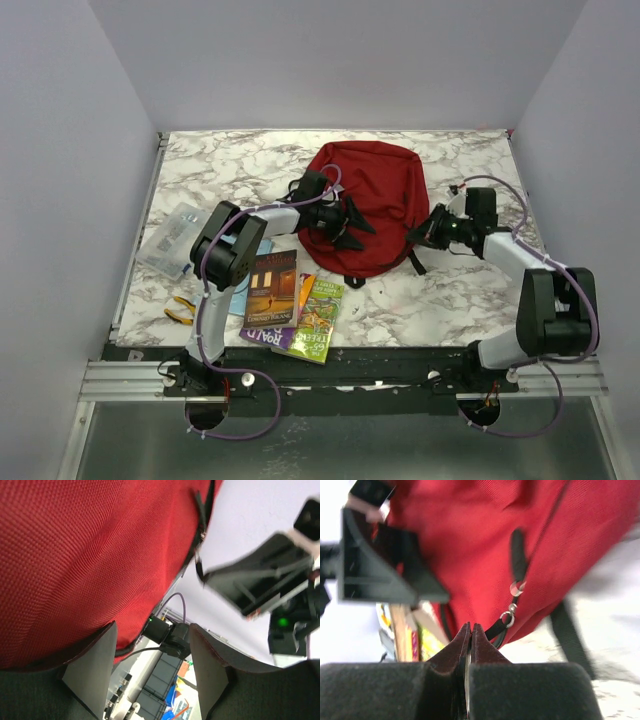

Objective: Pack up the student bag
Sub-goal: Unzip the student bag at the center of the board.

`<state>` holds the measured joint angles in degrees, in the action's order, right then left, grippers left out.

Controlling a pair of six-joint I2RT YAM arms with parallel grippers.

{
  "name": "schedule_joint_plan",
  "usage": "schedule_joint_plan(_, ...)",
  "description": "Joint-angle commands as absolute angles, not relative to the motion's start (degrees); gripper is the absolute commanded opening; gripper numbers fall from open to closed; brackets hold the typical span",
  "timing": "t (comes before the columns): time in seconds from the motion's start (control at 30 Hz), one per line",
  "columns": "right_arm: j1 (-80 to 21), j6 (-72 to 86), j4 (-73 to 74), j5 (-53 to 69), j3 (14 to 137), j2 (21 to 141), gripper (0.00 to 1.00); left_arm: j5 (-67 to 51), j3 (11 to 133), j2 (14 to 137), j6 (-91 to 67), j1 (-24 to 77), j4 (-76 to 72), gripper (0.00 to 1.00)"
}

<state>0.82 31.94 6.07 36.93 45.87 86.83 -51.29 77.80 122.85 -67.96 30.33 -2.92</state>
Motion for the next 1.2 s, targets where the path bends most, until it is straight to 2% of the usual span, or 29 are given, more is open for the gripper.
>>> schedule_joint_plan(0.0,-7.48,32.37,4.40,43.29,42.04,78.63,0.01,-51.69,80.23,124.65,-69.39,30.23,-6.38,0.62)
schedule_joint_plan(0.27,-9.31,29.44,9.93,37.16,41.49,78.81,0.02,-51.98,79.95,120.72,-65.31,30.32,-7.06,0.64)
schedule_joint_plan(0.47,-9.32,27.20,12.70,36.53,43.00,77.91,0.36,-49.45,74.44,112.55,-60.37,30.23,-6.99,0.69)
schedule_joint_plan(0.6,-9.31,25.97,14.04,39.61,43.53,76.75,0.46,-47.16,71.77,107.05,-56.89,30.23,-4.96,0.70)
schedule_joint_plan(0.7,-9.21,26.83,15.31,35.61,43.38,74.01,0.49,-44.07,70.03,102.95,-53.64,31.03,-2.77,0.70)
schedule_joint_plan(0.8,-8.89,28.90,14.72,31.49,42.60,70.61,0.58,-38.85,69.63,99.61,-48.57,32.74,3.27,0.69)
schedule_joint_plan(0.87,-8.33,30.59,16.08,26.86,43.18,69.01,0.60,-33.89,71.13,98.60,-45.42,34.71,8.05,0.69)
schedule_joint_plan(1.0,-5.28,36.57,21.85,8.92,44.52,67.85,0.63,-24.36,79.96,101.84,-38.53,40.63,20.34,0.65)
schedule_joint_plan(1.17,-2.72,36.35,20.08,6.63,41.67,70.19,0.62,-18.65,86.62,107.45,-34.62,45.07,25.19,0.60)
